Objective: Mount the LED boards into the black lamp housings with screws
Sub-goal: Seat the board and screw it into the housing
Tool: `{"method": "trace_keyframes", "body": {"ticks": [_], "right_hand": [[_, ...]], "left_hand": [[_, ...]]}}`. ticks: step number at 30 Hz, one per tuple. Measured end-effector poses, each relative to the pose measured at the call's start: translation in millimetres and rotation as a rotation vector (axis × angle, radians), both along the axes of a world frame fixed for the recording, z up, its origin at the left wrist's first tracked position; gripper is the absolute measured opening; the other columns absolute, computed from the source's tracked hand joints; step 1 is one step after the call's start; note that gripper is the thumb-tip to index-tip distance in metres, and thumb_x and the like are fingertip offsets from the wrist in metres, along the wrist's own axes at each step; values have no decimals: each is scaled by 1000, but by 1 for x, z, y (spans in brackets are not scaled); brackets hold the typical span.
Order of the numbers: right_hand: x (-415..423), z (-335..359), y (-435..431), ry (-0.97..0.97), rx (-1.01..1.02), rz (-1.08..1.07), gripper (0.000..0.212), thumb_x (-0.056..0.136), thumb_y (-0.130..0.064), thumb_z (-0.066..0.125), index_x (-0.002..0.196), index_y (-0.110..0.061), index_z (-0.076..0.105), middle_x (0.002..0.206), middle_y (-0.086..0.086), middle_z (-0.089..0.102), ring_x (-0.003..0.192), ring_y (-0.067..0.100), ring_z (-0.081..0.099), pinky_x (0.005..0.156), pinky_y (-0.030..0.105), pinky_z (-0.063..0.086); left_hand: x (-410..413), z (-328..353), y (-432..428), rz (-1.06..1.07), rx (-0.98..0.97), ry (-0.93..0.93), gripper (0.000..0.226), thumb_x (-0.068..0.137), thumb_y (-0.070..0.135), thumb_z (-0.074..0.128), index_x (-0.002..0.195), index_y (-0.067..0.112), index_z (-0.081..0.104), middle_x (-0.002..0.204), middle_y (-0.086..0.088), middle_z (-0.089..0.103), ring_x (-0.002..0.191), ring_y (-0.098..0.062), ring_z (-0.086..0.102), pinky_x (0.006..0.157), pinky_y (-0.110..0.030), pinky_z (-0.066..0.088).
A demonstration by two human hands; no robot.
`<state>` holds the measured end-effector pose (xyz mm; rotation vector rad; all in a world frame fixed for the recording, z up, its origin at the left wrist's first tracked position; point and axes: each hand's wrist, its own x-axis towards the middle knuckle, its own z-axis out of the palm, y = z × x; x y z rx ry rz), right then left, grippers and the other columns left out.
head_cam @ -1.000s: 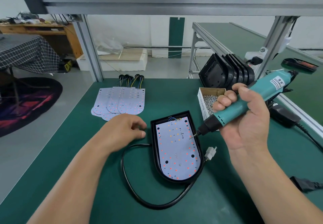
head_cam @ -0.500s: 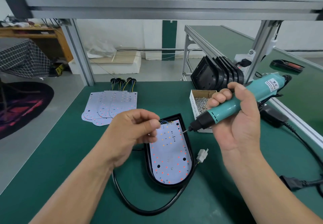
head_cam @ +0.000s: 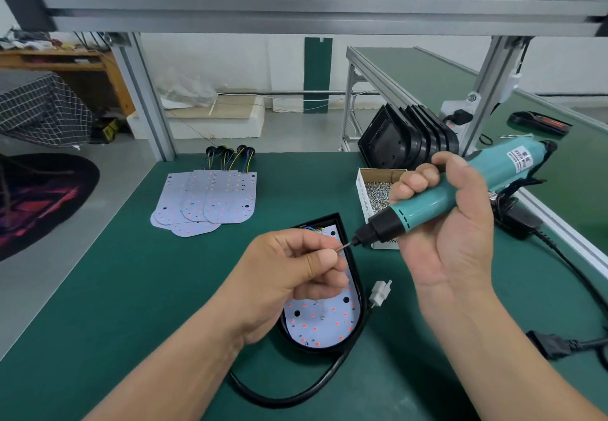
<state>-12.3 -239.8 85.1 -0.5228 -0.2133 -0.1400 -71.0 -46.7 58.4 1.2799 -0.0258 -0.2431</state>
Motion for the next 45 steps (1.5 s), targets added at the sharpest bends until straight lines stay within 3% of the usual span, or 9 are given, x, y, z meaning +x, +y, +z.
{"method": "trace_keyframes", "body": {"ticks": [45], "right_hand": [[3, -3, -4, -79, -98, 6, 6, 104, -15, 53, 98, -18, 56, 80, -3, 49, 70, 14, 52, 70, 27, 49]], "left_hand": [[2, 1, 0, 36, -108, 121, 11, 76, 10, 80, 86, 10, 84, 100, -22, 79, 82, -27, 80, 70, -32, 65]]}}
